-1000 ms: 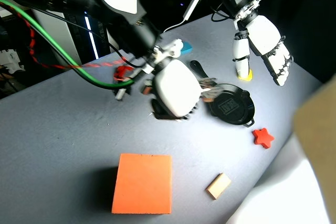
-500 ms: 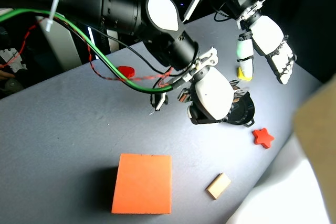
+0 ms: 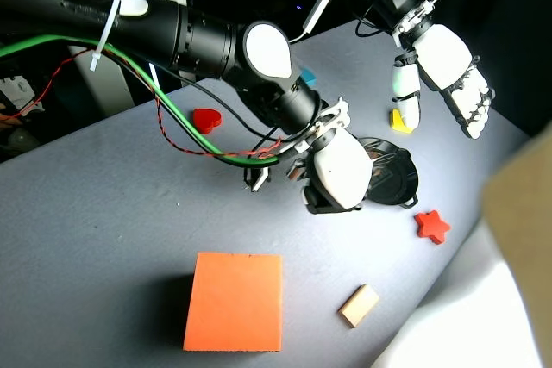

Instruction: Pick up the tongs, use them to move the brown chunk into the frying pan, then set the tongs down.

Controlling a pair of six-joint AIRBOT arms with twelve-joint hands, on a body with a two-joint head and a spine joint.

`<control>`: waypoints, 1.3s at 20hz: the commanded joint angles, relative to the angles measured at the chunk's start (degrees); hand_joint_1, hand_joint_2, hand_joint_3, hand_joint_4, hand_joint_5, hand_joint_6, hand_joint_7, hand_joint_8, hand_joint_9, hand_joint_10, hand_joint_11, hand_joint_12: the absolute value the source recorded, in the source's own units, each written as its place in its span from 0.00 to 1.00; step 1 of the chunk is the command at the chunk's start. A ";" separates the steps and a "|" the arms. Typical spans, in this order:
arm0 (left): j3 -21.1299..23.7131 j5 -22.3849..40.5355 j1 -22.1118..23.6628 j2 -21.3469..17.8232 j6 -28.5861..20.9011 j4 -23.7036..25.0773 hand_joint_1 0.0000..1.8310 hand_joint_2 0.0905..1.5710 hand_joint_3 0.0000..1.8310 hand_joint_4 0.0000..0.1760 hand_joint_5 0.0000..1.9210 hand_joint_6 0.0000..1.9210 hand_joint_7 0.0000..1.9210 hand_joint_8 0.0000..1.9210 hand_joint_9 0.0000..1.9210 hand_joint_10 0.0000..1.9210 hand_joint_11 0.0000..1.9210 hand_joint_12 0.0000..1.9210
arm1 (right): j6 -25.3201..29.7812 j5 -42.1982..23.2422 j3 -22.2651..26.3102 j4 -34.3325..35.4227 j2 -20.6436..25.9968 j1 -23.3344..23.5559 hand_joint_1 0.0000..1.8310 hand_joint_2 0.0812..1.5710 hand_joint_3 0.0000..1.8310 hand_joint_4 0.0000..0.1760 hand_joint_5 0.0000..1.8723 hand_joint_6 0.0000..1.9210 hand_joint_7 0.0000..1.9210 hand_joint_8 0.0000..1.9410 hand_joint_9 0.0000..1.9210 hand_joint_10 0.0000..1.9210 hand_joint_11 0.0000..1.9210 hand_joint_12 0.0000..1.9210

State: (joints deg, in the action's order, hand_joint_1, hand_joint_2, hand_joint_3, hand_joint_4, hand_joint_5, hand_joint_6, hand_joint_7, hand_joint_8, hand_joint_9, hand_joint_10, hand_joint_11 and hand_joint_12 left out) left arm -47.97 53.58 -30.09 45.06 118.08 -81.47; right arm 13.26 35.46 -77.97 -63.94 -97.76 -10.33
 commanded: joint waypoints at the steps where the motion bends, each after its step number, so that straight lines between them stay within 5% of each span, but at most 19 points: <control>1: -0.41 4.41 0.58 -0.76 0.06 4.26 0.00 0.81 0.00 0.00 0.03 0.00 0.06 0.00 0.06 0.00 0.00 0.24 | 0.12 -1.78 0.07 -2.77 0.32 0.51 0.38 0.90 0.00 0.00 0.57 0.93 0.74 0.96 0.80 1.00 0.79 1.00; 2: -0.28 4.41 0.65 -0.77 0.05 4.26 0.00 0.81 0.00 0.00 0.03 0.00 0.06 0.00 0.07 0.00 0.00 0.24 | 0.11 -1.76 0.07 -2.77 0.37 0.50 0.39 0.90 0.00 0.00 0.51 0.84 0.71 0.88 0.76 0.99 0.74 1.00; 3: -0.15 4.41 0.68 -0.77 0.04 4.26 0.00 0.81 0.00 0.00 0.03 0.00 0.06 0.00 0.06 0.00 0.00 0.24 | 0.11 -1.75 0.09 -2.76 0.41 0.50 0.52 0.85 0.00 0.00 0.39 0.79 0.69 0.82 0.74 0.97 0.70 1.00; 5: 0.07 4.41 0.75 -0.77 0.04 4.26 0.00 0.81 0.00 0.00 0.03 0.00 0.06 0.00 0.07 0.00 0.00 0.26 | 0.05 -1.73 0.09 -2.76 0.46 0.52 0.55 0.82 0.00 0.00 0.37 0.77 0.64 0.75 0.66 0.93 0.60 1.00; 8: 0.12 4.41 0.81 -0.77 0.01 4.25 0.00 0.81 0.00 0.00 0.03 0.00 0.05 0.00 0.06 0.00 0.00 0.26 | -0.01 -1.71 0.22 -2.76 0.70 0.64 0.56 0.81 0.00 0.00 0.37 0.76 0.53 0.64 0.50 0.83 0.40 0.99; 9: 0.07 4.41 0.87 -0.77 -0.01 4.25 0.00 0.81 0.00 0.00 0.02 0.00 0.05 0.00 0.06 0.00 0.00 0.25 | -0.10 -1.69 0.30 -2.76 0.84 0.70 0.41 0.85 0.01 0.00 0.39 0.61 0.52 0.60 0.48 0.79 0.37 0.98; 10: 0.03 4.41 0.92 -0.77 -0.01 4.25 0.01 0.81 0.00 0.00 0.04 0.00 0.06 0.00 0.06 0.00 0.00 0.26 | -0.15 -1.68 0.45 -2.76 1.03 0.82 0.37 0.85 0.00 0.00 0.40 0.53 0.50 0.58 0.46 0.77 0.35 0.95; 15: 0.13 4.41 0.97 -0.77 -0.01 4.25 0.00 0.81 0.00 0.00 0.05 0.00 0.08 0.00 0.08 0.00 0.00 0.29 | -0.03 -2.19 1.41 -2.76 2.26 2.07 0.29 0.88 0.00 0.00 0.34 0.46 0.41 0.63 0.36 0.83 0.28 1.00; 22: 0.63 4.41 1.06 -0.73 -0.05 3.84 0.01 0.81 0.00 0.00 0.04 0.00 0.08 0.00 0.08 0.00 0.00 0.27 | -0.74 -2.43 9.42 -2.84 10.10 4.36 0.30 0.85 0.00 0.00 0.30 0.41 0.38 0.48 0.32 0.72 0.20 0.99; 24: 1.07 4.41 1.12 -0.71 -0.05 3.46 0.01 0.81 0.00 0.00 0.04 0.00 0.07 0.00 0.07 0.00 0.00 0.26 | -0.49 -2.45 13.47 -5.92 13.69 3.25 0.31 0.85 0.00 0.00 0.30 0.44 0.37 0.49 0.32 0.74 0.20 1.00; 26: 1.86 4.41 1.17 -0.67 -0.02 3.23 0.03 0.81 0.00 0.00 0.05 0.00 0.08 0.00 0.08 0.00 0.00 0.26 | 1.93 -4.72 19.34 -17.31 18.97 0.50 0.30 0.85 0.00 0.00 0.30 0.44 0.38 0.49 0.32 0.73 0.21 0.99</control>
State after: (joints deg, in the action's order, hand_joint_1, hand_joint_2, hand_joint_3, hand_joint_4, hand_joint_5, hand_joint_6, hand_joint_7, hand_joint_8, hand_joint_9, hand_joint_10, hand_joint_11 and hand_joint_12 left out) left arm -45.91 53.71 -29.45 44.95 118.06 -81.87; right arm 15.18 32.62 -58.39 -78.70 -78.43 -10.79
